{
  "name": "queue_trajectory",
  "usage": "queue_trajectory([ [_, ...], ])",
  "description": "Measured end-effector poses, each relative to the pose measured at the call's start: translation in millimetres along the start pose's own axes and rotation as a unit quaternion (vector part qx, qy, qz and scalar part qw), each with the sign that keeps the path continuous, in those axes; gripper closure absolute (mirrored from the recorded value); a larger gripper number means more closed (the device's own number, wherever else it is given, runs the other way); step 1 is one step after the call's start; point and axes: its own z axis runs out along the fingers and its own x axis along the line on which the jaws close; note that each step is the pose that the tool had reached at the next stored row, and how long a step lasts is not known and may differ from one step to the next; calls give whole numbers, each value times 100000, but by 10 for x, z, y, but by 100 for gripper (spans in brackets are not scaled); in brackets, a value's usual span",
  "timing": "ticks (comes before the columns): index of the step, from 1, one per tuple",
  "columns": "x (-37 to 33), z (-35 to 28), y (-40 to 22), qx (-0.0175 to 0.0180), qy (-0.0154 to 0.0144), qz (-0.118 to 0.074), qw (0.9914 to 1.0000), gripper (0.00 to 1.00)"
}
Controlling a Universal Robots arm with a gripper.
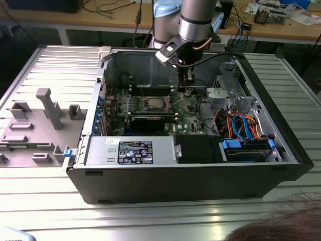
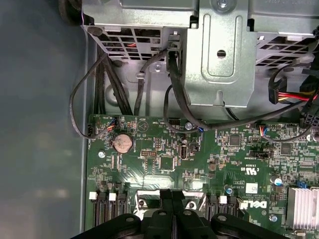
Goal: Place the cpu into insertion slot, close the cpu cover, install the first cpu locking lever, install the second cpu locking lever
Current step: 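Install the second cpu locking lever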
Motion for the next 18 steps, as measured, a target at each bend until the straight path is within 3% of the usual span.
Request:
queue_trajectory([
  [18,5,16,-90,2,1,0,100000,89],
])
